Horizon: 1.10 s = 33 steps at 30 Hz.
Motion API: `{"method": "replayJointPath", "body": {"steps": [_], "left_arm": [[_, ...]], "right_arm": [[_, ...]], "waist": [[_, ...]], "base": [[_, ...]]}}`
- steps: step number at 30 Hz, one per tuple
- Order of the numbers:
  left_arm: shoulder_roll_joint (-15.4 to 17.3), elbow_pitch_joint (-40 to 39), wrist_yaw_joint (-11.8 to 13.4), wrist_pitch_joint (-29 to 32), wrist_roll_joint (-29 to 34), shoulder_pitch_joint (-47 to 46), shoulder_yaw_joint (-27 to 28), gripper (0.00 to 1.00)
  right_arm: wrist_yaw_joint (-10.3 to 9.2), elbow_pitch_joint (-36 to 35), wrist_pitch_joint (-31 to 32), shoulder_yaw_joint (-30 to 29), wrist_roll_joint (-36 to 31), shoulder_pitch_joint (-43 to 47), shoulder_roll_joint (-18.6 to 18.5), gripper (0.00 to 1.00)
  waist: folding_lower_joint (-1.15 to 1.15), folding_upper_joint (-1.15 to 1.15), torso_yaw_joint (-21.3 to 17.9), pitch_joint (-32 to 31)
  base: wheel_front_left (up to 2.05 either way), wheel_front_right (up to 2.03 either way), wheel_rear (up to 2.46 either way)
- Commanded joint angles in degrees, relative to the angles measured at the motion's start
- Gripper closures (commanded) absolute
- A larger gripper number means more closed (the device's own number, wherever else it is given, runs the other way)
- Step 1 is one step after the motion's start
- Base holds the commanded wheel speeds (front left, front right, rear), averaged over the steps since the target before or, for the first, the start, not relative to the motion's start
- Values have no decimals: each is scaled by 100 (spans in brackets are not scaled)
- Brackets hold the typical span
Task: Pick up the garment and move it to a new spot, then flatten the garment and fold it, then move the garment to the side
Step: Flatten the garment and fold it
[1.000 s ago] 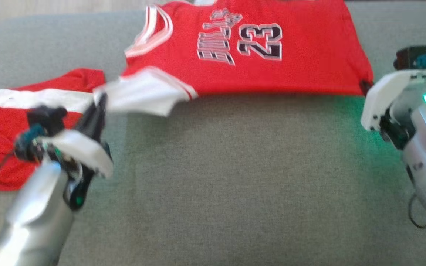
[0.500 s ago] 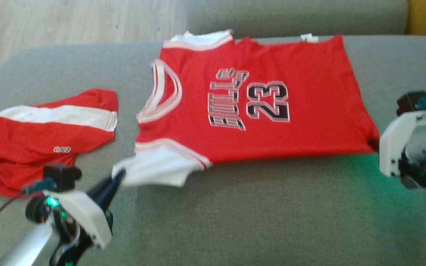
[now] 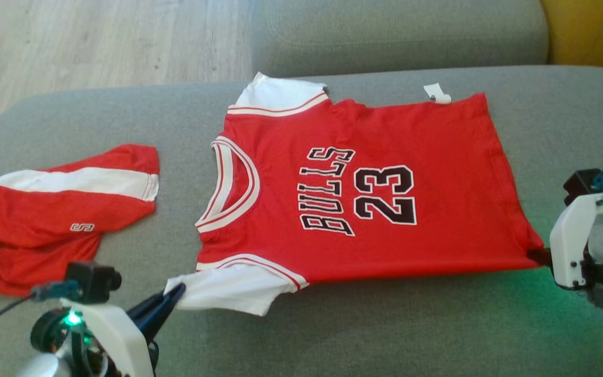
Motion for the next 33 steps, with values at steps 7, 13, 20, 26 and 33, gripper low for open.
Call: {"method": "replayJointPath", "body": {"steps": [7, 13, 20, 26, 33], "left_arm": [[320, -58, -29, 244, 192, -936, 348, 100], [312, 286, -238, 514, 422, -1649, 234, 100], [193, 876, -475, 773, 739, -2641, -20, 100], [84, 1507, -578, 830, 1029, -3481, -357, 100], [-55, 2019, -600, 735, 1154, -4127, -779, 100]], "right_arm": [[37, -353, 337, -402, -401, -295, -41, 100], [37, -341, 643, -722, -793, -547, 143, 100], [37, -175, 960, -1128, -1237, -940, 484, 100], [37, 9, 1117, -1347, -1596, -1293, 775, 100], [37, 128, 1099, -1427, -1864, -1514, 991, 100]], "waist": [[0, 0, -51, 419], [0, 0, -52, 728], [0, 0, -55, 1082], [0, 0, -97, 1303], [0, 0, -144, 1462]], "base": [[0, 0, 0], [0, 0, 0], [0, 0, 0], [0, 0, 0], [0, 0, 0]]}}
